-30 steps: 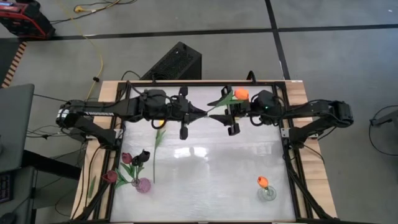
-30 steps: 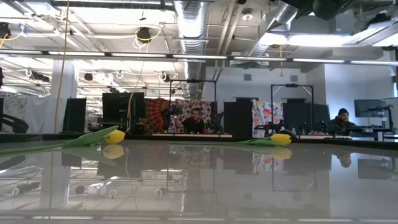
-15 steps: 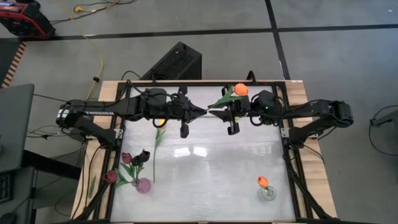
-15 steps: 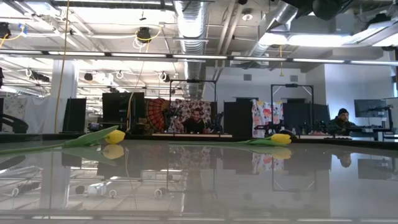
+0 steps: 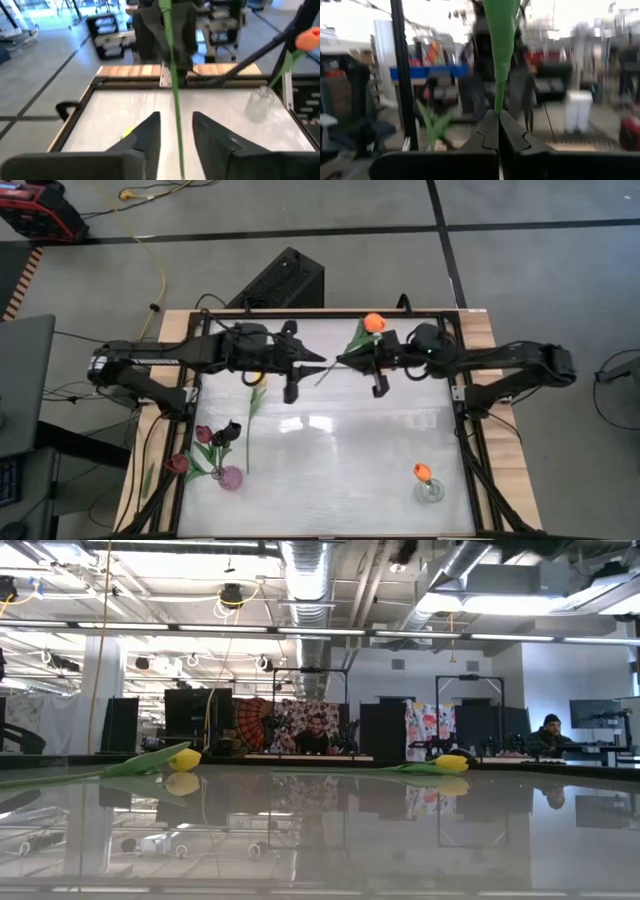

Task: Sort flowers into vase by color
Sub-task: Put the orange flower into the transparent flower vase

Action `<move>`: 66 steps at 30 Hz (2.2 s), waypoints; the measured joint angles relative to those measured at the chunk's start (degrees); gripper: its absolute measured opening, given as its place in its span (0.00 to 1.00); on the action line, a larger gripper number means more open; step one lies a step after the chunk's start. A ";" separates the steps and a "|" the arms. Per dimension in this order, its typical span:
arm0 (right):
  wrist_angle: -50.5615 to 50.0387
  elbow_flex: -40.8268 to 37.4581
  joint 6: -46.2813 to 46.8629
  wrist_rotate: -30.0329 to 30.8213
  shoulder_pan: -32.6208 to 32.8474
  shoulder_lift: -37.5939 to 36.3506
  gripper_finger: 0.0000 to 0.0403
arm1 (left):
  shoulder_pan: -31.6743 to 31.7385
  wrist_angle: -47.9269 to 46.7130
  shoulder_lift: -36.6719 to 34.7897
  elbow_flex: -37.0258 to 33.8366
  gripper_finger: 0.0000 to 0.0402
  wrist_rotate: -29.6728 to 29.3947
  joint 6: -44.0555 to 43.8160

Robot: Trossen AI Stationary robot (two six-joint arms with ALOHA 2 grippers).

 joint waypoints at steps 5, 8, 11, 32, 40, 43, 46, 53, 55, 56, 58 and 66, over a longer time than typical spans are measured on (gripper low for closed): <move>-21.54 0.01 1.94 0.79 -1.28 -10.50 0.05 | -0.01 -11.71 -5.93 0.07 0.33 -1.87 0.11; -33.35 0.01 6.78 3.45 -0.80 -16.52 0.06 | -0.04 -17.32 -8.49 0.07 0.34 -5.55 -0.49; -42.88 0.01 10.92 6.96 1.39 -21.32 0.06 | 0.00 -19.53 -10.45 0.04 0.34 -7.03 -0.26; -72.07 0.02 48.41 36.02 43.53 -27.76 0.05 | -1.01 10.99 -37.76 -38.88 0.32 -18.47 -2.69; -81.86 4.16 61.36 69.75 71.23 -21.24 0.05 | -1.01 13.24 -38.24 -39.19 0.32 -15.05 -1.00; -84.37 4.71 65.01 73.16 77.59 -19.44 0.05 | -1.01 14.38 -38.22 -39.19 0.32 -13.96 -0.47; -84.46 4.73 67.71 73.46 81.54 -17.26 0.05 | -1.01 15.11 -38.24 -39.19 0.32 -12.99 -0.46; -84.34 4.71 72.44 76.29 86.80 -13.21 0.05 | -1.01 15.15 -38.24 -39.19 0.32 -12.70 -0.84; -84.29 4.76 72.27 76.21 88.71 -12.50 0.05 | -1.01 15.14 -38.24 -39.19 0.32 -12.70 -1.18; -84.46 4.96 72.01 76.53 90.26 -12.20 0.05 | -1.01 15.12 -38.24 -39.19 0.32 -12.71 -1.20; -84.45 5.61 70.53 79.31 93.86 -11.76 0.05 | -1.01 15.10 -38.24 -39.19 0.32 -12.71 -1.60; -82.50 5.31 62.43 95.23 102.48 -10.00 0.05 | -1.01 14.88 -38.24 -39.19 0.32 -12.76 -2.51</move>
